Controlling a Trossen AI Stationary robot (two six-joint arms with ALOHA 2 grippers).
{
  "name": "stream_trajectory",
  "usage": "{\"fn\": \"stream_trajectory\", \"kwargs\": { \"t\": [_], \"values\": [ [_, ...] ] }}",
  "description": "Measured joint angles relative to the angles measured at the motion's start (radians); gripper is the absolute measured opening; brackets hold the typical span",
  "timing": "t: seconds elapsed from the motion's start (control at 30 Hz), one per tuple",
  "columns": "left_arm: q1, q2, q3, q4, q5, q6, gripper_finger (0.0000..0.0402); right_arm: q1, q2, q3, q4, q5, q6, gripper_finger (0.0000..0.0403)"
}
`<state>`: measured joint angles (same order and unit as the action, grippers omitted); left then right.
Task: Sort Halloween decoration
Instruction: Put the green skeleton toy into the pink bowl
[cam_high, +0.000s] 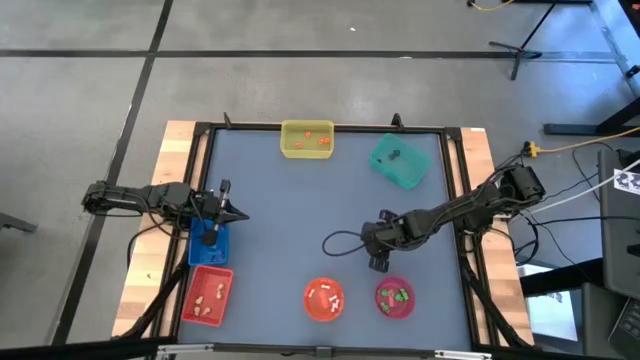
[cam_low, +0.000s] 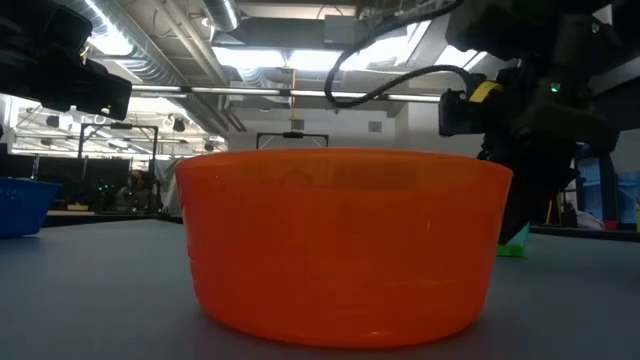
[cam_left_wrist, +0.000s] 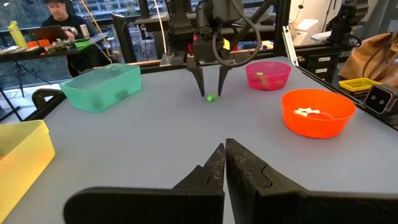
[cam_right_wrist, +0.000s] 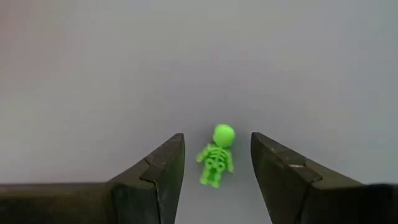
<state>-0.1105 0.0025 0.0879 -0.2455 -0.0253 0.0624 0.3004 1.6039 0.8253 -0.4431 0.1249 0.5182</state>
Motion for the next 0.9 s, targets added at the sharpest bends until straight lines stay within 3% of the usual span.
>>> {"fn": "stream_trajectory", "kwargs": {
  "t": [0.9],
  "values": [
    [0.000, 0.000, 0.000, 0.000, 0.000, 0.000, 0.0000, 0.000, 0.000, -0.010, 0.000, 0.048, 0.000, 0.0181]
  ]
}}
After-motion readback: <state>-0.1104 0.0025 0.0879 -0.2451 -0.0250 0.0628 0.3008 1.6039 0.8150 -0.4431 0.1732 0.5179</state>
